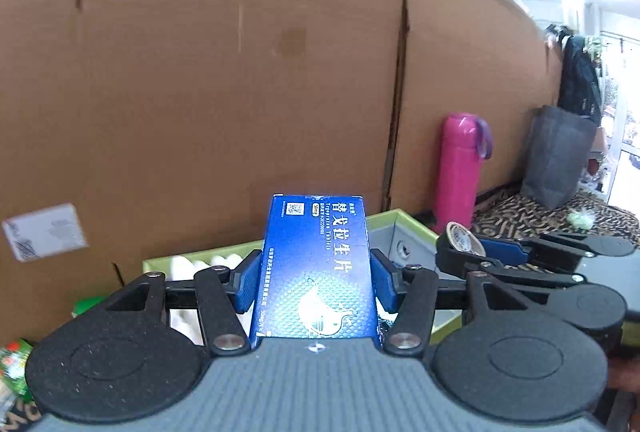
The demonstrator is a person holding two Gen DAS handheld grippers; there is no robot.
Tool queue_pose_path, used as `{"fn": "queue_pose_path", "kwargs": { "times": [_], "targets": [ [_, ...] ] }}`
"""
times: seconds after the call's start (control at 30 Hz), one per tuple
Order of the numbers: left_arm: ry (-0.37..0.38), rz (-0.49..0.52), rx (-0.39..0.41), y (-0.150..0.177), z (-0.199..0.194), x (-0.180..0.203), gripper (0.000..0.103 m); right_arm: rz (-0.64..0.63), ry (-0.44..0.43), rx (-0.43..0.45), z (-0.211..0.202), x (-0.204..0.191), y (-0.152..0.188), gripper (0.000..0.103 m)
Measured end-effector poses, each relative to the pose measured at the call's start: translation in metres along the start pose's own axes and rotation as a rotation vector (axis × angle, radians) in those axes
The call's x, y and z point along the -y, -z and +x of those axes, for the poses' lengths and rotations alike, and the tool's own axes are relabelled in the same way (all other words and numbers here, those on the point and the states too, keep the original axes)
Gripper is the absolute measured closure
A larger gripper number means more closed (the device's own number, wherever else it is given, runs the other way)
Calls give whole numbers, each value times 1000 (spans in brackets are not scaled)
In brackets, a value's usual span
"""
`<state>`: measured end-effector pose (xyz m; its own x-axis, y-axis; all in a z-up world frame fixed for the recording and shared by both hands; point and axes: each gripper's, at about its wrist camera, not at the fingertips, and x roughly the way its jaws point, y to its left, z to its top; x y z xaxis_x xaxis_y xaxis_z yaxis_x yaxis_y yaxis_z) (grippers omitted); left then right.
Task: Organize objects
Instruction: 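Carry the blue box and tape roll into the green shoebox and release, then move both grippers back toward the green box and plastic bag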
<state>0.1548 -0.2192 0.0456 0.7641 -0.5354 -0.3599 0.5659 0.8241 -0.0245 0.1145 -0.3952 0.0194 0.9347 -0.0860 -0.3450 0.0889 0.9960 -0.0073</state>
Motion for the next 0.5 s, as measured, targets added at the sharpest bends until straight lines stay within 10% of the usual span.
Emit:
{"fn": "queue_pose_path", "kwargs": {
  "times": [0.2, 0.27, 0.5],
  "targets": [
    [-2, -1, -35, 6, 25, -1, 36, -22, -23, -37, 18, 8, 11, 72],
    [10, -17, -39, 9, 22, -5, 15, -36, -9, -22, 16, 6, 12, 47],
    [2, -95, 61, 18, -41, -20, 9, -6, -12, 142, -53, -11, 6, 3]
  ]
}}
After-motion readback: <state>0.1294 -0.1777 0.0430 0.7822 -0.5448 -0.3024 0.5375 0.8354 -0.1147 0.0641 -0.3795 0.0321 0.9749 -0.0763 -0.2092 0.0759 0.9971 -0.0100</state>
